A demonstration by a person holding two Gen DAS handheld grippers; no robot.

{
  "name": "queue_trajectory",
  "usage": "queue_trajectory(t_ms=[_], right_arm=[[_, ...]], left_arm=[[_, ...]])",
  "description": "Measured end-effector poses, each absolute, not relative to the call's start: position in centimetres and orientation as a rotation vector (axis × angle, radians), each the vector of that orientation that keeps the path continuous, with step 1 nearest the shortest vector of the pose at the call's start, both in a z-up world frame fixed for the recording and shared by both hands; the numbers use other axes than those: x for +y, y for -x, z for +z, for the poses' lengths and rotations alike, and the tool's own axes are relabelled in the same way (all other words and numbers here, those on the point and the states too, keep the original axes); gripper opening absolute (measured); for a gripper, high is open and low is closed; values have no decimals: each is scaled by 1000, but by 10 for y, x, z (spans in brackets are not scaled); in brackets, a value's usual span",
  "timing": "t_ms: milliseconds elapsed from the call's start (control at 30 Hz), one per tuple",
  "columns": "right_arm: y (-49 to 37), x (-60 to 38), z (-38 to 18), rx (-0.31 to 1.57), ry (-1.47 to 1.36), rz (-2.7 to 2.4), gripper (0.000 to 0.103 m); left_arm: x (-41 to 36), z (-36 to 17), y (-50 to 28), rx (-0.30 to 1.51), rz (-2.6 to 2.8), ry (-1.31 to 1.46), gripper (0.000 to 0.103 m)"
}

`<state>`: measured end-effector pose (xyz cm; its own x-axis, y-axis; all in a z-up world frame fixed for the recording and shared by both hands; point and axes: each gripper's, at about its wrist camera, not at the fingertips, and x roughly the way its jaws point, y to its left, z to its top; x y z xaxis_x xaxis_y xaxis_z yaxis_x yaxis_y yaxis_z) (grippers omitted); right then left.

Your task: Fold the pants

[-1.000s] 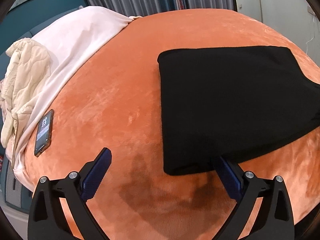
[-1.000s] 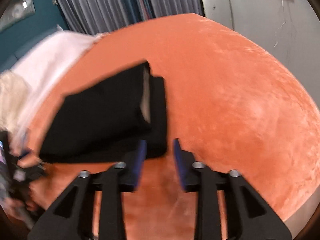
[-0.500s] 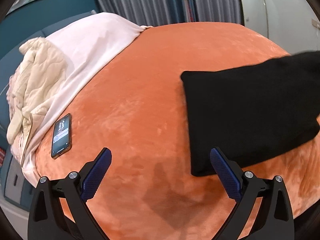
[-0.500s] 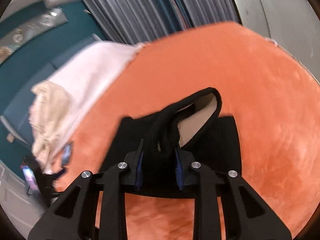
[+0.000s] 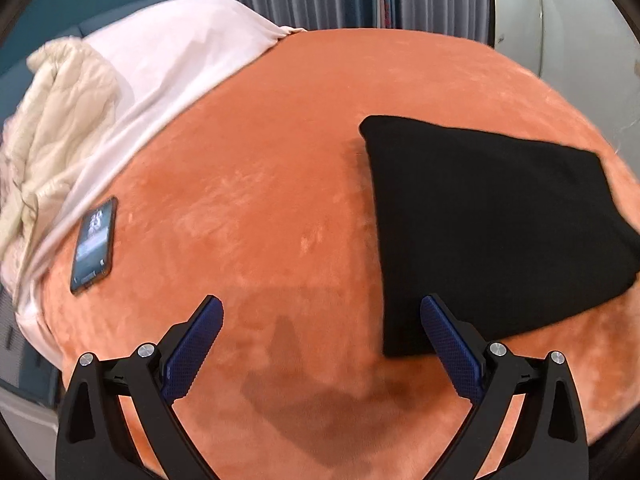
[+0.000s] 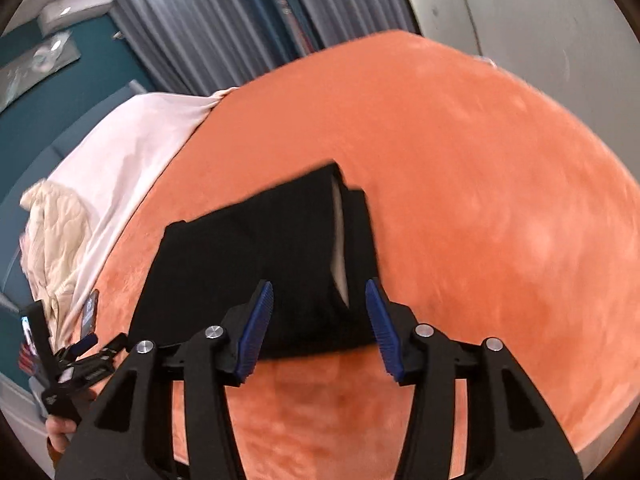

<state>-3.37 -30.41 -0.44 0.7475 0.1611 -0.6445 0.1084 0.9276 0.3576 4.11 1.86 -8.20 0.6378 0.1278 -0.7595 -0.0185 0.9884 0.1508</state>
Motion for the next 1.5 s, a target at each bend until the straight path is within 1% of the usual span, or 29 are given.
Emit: queue_trajectory(t_ms=[33, 100, 133, 233, 300, 367, 400, 433, 500, 633, 800, 867, 900, 1033, 1100, 1267, 1367, 1400, 1433, 1467, 1500], right_arm=[[23, -299, -4, 740, -356, 16, 74], [-2, -293, -18, 797, -318, -12, 72], [-10, -291, -29, 828, -312, -32, 69], [-4, -285, -39, 814, -393, 49, 69], [-1, -284, -41, 817, -369, 30, 68], [3, -292, -42, 819, -337, -52, 69], [7, -300, -39, 810, -363, -57, 72], [9, -304, -37, 803, -388, -53, 80], [11, -316, -36, 788, -455, -51, 91], [5, -322, -45, 847, -481, -50, 91], [-4, -323, -76, 953, -607, 23, 91], [-5, -324, -85, 951, -682, 65, 94], [-4, -325, -85, 940, -698, 75, 97], [-9, -330, -92, 927, -861, 177, 98], [-13, -332, -95, 923, -892, 184, 98], [-26, -329, -101, 894, -923, 181, 98], [-34, -315, -98, 908, -821, 146, 98], [-35, -306, -95, 922, -743, 132, 98], [-35, -301, -92, 936, -680, 122, 90], [-33, -293, -87, 939, -602, 95, 76], [-28, -290, -80, 918, -606, 128, 48]], left_arm=[[14, -89, -46, 885, 113, -180, 98], [14, -95, -49, 869, 143, -220, 98], [14, -97, -51, 860, 162, -244, 98], [24, -105, -60, 867, 296, -342, 98], [42, -105, -61, 917, 239, -271, 95], [56, -92, -52, 917, 146, -134, 96], [60, -85, -47, 910, 93, -74, 96], [60, -81, -44, 911, 64, -46, 96], [58, -74, -41, 919, 7, 4, 96], [39, -77, -50, 976, -90, 66, 96], [27, -93, -65, 1083, -137, 184, 96], [33, -102, -72, 1138, -205, 308, 96], [35, -105, -75, 1159, -228, 360, 96], [41, -107, -81, 1176, -246, 491, 97], [41, -109, -88, 1188, -268, 541, 97], [24, -114, -98, 1178, -278, 503, 97], [12, -113, -99, 1150, -267, 429, 96], [10, -111, -100, 1140, -256, 411, 85], [8, -107, -99, 1122, -268, 396, 74], [5, -103, -98, 1118, -308, 392, 50], [5, -99, -97, 1119, -318, 403, 38]])
